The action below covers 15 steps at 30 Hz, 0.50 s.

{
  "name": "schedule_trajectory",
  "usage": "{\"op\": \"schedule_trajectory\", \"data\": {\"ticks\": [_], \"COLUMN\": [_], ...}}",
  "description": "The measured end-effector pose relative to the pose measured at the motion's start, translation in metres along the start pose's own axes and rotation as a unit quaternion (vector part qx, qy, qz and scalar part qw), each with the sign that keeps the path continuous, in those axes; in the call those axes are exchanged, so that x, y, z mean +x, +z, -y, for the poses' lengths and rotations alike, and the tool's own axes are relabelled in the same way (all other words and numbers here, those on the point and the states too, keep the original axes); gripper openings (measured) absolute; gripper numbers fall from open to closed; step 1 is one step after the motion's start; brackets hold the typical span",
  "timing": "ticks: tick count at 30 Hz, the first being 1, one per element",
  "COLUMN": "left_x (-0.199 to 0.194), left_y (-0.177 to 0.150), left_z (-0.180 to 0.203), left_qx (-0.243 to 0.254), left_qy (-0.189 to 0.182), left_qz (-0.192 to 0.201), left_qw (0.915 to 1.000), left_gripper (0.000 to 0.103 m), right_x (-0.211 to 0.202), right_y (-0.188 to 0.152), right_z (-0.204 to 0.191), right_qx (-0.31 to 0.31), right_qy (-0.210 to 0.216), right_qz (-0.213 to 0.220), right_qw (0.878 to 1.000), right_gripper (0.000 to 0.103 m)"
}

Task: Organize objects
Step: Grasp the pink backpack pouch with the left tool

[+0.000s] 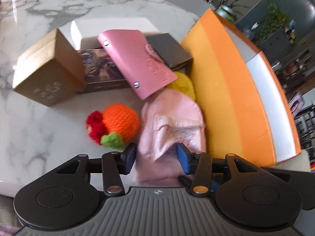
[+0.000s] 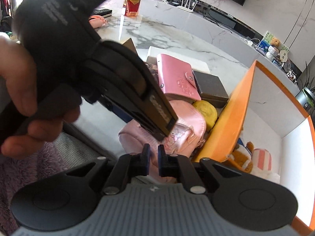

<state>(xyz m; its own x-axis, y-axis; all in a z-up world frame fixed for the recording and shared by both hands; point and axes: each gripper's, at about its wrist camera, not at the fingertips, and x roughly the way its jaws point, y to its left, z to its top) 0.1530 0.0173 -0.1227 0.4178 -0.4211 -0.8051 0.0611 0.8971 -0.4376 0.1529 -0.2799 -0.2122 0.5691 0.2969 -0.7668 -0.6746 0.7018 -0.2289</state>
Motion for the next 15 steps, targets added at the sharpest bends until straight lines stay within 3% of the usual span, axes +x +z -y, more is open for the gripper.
{"op": "schedule_trajectory", "data": {"ticks": [2, 6, 8, 15], "left_x": [-0.001, -0.012, -0.022, -0.063], "left_y": [-0.001, -0.004, -0.006, -0.011], "left_z": [0.004, 0.005, 0.008, 0.02], "left_qx": [0.015, 0.022, 0.03, 0.052], "left_qy": [0.009, 0.011, 0.018, 0.048], "left_qz": [0.002, 0.017, 0.031, 0.086], "left_qw": [0.9998, 0.9996, 0.9989, 0.9938], "left_gripper": [0.05, 0.029, 0.024, 0.018], "right_x": [0.0, -0.003, -0.007, -0.028], "right_y": [-0.001, 0.0, 0.002, 0.014], "right_z": [0.0, 0.001, 0.003, 0.012], "right_qx": [0.001, 0.01, 0.017, 0.04], "right_qy": [0.001, 0.004, 0.007, 0.021], "right_qz": [0.0, -0.002, 0.0, 0.031], "right_qw": [1.0, 1.0, 1.0, 0.998], "right_gripper": [0.006, 0.006, 0.006, 0.015]}}
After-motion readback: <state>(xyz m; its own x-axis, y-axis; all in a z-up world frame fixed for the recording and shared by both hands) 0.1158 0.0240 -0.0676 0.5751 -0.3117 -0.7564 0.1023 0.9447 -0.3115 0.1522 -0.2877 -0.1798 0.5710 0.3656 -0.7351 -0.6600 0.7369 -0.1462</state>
